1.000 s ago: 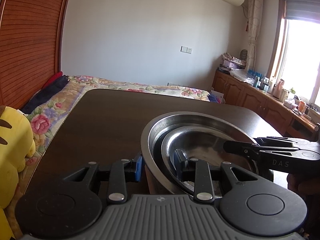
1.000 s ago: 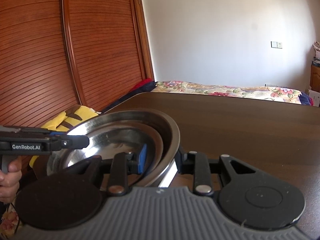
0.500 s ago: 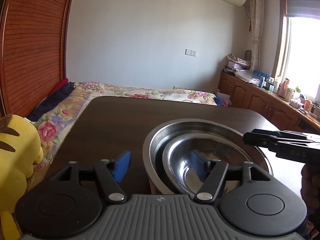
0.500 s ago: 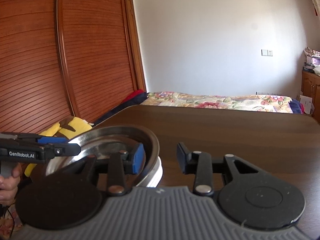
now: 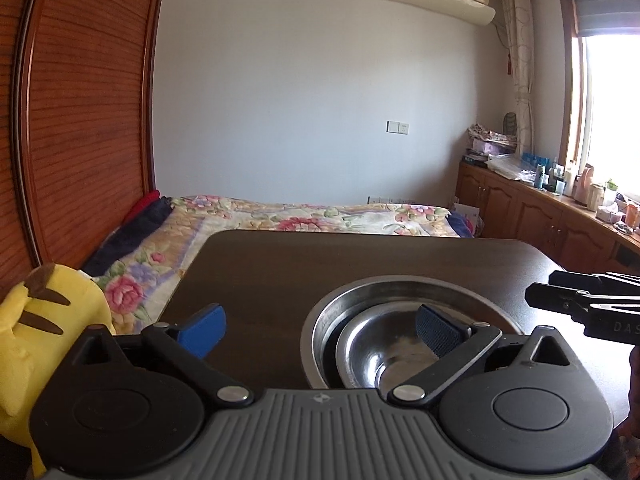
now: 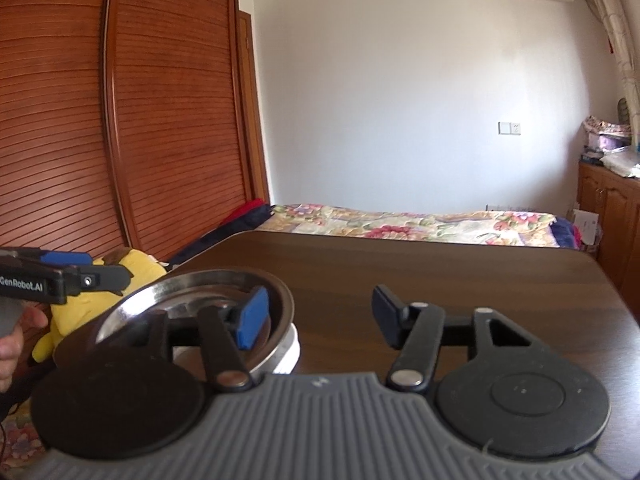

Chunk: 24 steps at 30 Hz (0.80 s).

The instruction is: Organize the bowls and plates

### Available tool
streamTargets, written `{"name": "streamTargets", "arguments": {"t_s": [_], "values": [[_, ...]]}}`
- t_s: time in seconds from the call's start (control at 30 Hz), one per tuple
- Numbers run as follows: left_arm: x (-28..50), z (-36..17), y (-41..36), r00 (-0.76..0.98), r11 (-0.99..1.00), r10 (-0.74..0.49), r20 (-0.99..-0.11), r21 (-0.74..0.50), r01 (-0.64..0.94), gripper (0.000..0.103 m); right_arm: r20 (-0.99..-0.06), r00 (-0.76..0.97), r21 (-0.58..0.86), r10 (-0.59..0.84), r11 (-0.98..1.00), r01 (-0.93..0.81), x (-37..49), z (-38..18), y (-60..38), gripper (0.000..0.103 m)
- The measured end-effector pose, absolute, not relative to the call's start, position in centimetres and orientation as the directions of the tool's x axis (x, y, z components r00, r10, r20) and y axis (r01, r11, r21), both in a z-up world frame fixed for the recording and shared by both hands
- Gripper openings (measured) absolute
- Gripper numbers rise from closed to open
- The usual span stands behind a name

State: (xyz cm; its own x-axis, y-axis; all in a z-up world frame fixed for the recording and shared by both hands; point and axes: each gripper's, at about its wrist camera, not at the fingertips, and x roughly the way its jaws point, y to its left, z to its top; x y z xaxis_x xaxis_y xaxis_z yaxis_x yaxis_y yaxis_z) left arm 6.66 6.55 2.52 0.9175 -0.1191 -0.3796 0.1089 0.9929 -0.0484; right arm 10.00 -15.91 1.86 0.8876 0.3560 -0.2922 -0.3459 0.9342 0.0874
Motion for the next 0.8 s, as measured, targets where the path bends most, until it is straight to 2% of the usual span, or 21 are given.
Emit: {"name": "streamTargets", "arguments": {"t_s": [0.03, 0.1, 0.17, 0.27, 0.6, 0.8], "values": [[6.5, 2.7, 6.3, 0.919, 0.993, -0.116, -0.377, -0.045, 0.106, 0.103, -0.289, 0.891, 0.084, 0.349, 0.937, -0.340, 9.8, 2.0, -16.0, 0.063], [6.0, 2.9, 6.1, 0.923, 0.994, -0.107, -0.369, -0.034, 0.102, 0.103, -0.283, 0.898, 0.083, 0.336, 0.942, -0.326, 9.5, 2.2, -16.3, 0.076], [5.6, 3.1, 5.7, 0.927, 0.995, -0.097, -0.362, -0.024, 0.095, 0.103, -0.271, 0.906, 0.085, 0.325, 0.946, -0.314, 9.1, 2.4, -16.6, 0.093], [5.3, 3.5, 5.1, 0.931, 0.996, -0.093, -0.353, -0.016, 0.093, 0.103, -0.266, 0.914, 0.086, 0.306, 0.952, -0.294, 8.7, 2.6, -17.1, 0.103], [5.0, 4.1, 2.0, 0.924, 0.988, -0.148, -0.351, -0.020, 0.151, 0.103, -0.275, 0.942, 0.038, 0.195, 0.981, -0.192, 7.6, 2.9, -18.2, 0.103], [4.8, 4.9, -0.1, 0.926, 0.984, -0.168, -0.339, -0.009, 0.176, 0.103, -0.247, 0.961, 0.021, 0.123, 0.992, -0.121, 6.9, 3.4, -18.8, 0.103]]}}
